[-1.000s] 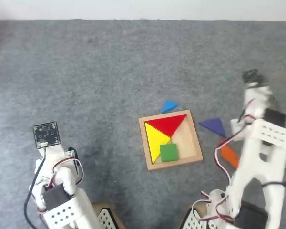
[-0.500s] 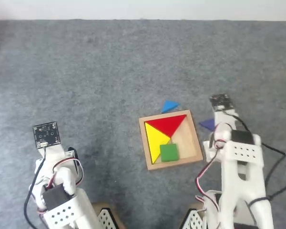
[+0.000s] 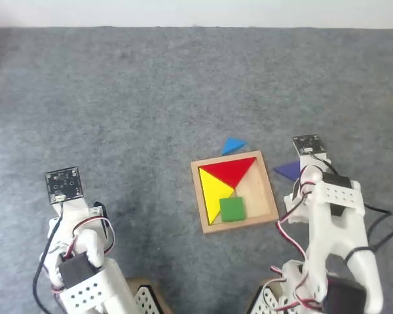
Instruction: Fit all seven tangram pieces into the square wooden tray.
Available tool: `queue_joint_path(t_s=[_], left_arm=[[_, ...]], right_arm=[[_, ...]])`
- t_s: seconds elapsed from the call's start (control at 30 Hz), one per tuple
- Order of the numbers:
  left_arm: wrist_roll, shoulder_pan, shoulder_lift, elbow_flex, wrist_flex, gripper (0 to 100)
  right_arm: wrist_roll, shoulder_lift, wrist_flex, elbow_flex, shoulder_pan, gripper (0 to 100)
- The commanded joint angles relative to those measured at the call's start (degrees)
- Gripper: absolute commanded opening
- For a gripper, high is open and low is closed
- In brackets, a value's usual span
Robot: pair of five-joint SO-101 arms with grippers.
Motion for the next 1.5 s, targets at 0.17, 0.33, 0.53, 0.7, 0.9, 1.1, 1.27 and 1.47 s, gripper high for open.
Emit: queue_joint_path(t_s=[0.17, 0.33, 0.53, 0.7, 0.9, 1.1, 1.27, 1.47], left_arm=[[0.4, -0.2, -1.1, -0.2, 0.3, 17], [0.4, -0.2, -1.1, -0.2, 0.3, 17], [0.4, -0.2, -1.1, -0.2, 0.3, 17], [0.4, -0.2, -1.1, -0.2, 0.3, 17], [0.4, -0.2, -1.1, -0.2, 0.3, 17], [0.4, -0.2, -1.1, -0.2, 0.3, 17], [0.4, -0.2, -1.1, -0.2, 0.3, 17], [0.4, -0.2, -1.1, -0.2, 0.3, 17]], right_arm=[[7.2, 2.9, -0.7, -5.5, 1.3, 29.9], [17.0, -0.1, -0.5, -5.7, 1.0, 29.9], [27.4, 1.4, 2.1, -8.0, 1.5, 29.9], [34.6, 5.6, 2.2, -7.9, 1.6, 29.9], [43.2, 7.3, 2.4, -7.8, 4.0, 29.9], [49.9, 7.4, 2.5, -7.8, 7.9, 26.1], [50.5, 7.4, 5.2, -7.8, 7.1, 5.4], [49.8, 7.4, 5.4, -7.7, 6.8, 1.0]])
